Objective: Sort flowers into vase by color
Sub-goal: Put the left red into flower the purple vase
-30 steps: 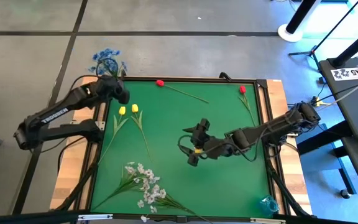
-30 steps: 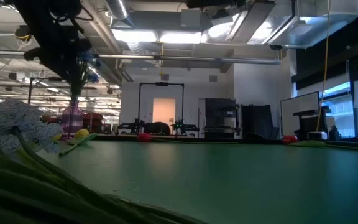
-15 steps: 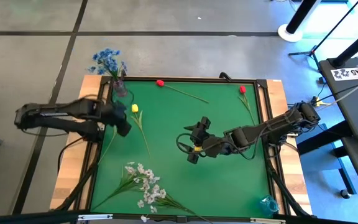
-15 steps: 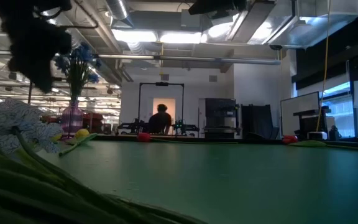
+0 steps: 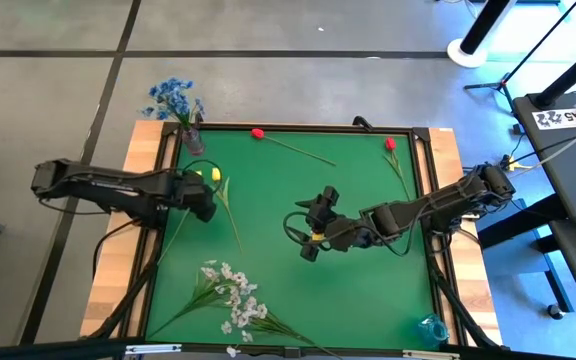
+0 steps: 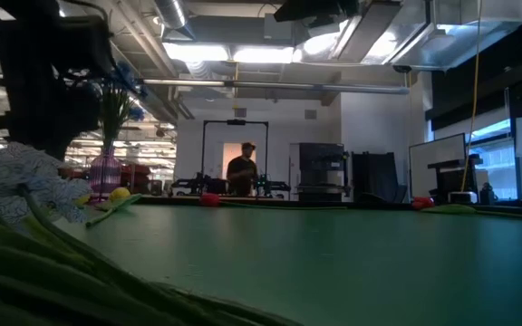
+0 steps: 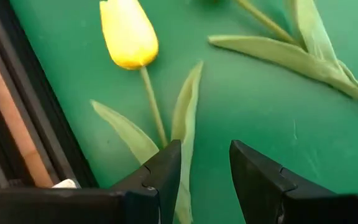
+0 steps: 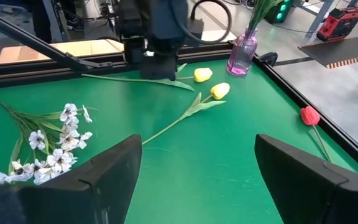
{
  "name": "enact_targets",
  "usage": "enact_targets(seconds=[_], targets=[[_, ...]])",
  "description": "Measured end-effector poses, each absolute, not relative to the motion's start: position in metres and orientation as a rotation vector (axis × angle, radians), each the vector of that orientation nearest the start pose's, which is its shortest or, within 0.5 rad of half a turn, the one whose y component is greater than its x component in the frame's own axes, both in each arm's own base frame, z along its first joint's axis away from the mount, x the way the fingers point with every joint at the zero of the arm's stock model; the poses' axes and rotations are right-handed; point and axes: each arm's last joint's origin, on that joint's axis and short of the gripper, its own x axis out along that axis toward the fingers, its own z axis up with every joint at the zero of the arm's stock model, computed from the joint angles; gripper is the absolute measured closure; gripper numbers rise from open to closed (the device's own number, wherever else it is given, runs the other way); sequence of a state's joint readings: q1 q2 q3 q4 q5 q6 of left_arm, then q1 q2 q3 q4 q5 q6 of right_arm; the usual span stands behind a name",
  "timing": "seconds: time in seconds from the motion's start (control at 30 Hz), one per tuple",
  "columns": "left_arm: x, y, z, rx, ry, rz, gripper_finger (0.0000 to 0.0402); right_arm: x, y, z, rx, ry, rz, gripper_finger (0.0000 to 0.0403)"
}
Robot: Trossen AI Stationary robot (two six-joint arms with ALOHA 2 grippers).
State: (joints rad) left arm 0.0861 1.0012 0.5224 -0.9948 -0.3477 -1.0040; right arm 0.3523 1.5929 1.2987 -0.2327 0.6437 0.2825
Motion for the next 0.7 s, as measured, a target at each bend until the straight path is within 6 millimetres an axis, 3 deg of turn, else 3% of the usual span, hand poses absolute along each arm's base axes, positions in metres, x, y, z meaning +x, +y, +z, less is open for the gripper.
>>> enact_targets(seconds=[0.3,0.47,0.7], targets=[[0.152,0.027,0.17,-0.615,1.009,0.962,0.027,0.339,0.105,0.306,-0.01,0.449,-0.347,0.0091],[0.151,0.026,0.17,-0.603,1.046,0.947,0.027,0.336,0.099,0.299,-0.014,0.518,-0.379,0.0091],[0.158,0.007,0.171,-0.576,1.062,0.758,0.027,0.335,0.099,0.298,-0.009,0.53,-0.386,0.0091]])
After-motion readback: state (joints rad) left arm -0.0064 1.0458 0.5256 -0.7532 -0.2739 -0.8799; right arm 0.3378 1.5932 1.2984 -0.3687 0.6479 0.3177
